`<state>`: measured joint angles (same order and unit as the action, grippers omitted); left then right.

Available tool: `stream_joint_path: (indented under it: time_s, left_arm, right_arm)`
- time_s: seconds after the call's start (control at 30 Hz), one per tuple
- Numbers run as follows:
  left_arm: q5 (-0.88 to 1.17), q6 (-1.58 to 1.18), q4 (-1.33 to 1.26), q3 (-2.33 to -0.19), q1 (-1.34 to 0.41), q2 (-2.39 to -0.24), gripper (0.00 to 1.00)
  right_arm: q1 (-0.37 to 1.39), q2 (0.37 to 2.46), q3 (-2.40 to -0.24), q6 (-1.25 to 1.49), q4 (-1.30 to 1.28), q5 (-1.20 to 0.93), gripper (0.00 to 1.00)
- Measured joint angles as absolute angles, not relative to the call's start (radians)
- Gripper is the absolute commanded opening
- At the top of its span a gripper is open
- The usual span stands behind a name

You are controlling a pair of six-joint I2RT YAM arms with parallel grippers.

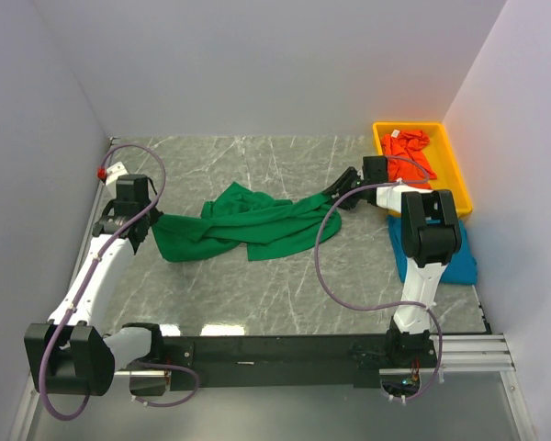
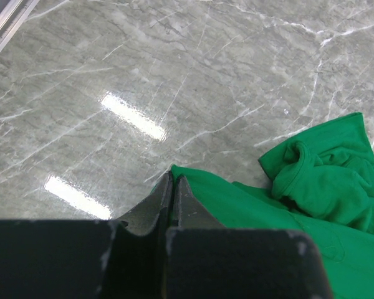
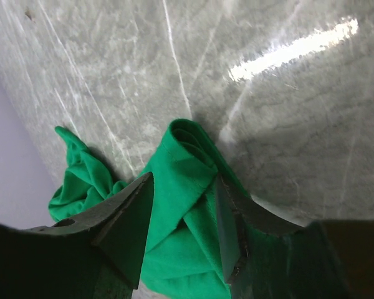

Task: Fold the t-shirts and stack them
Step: Flatten the tshirt out

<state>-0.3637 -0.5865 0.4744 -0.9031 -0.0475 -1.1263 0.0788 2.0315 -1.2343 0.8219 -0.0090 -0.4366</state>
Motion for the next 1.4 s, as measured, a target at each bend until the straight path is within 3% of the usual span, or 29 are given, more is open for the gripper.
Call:
stream_joint_path:
  time_s: [0.13,0.33,0.67,0.8,1.03,1.1,1.4]
  left_arm:
    - [-0.363,-0.587,0.474,-0.903,-0.046,-1.126,0.01]
    - [-0.363,-0.587,0.474,-0.903,-0.044,-1.126,0.01]
    - [-0.364,-0.587,0.474,-0.903,-0.041,-1.126,0.01]
    - [-0.364,-0.587,0.475,-0.903,-0.039,-1.126,0.01]
    - [-0.363,-0.587,0.474,-0.903,-0.038,-1.126,0.01]
    - [-0.363,-0.587,0.474,-0.903,-0.038,-1.127,0.01]
    - [-0.364,-0.587,0.472,-0.904,-0.036,-1.129,0.01]
  right_arm:
    - [0.080,2.033,-1.234,0.833,0.009,-0.439,0.50]
    - [0.083,2.037,-1.234,0.848,0.015,-0.439,0.38]
    - [0.083,2.022,-1.235,0.830,-0.021,-0.370,0.28]
    - [0.083,2.006,-1.235,0.817,-0.030,-0.348,0.13]
    - [0.083,2.004,-1.235,0.817,-0.029,-0.348,0.10]
    - [0.083,2.004,-1.235,0.815,-0.030,-0.349,0.00]
    - [0.083,2.004,-1.240,0.812,-0.033,-0.359,0.00]
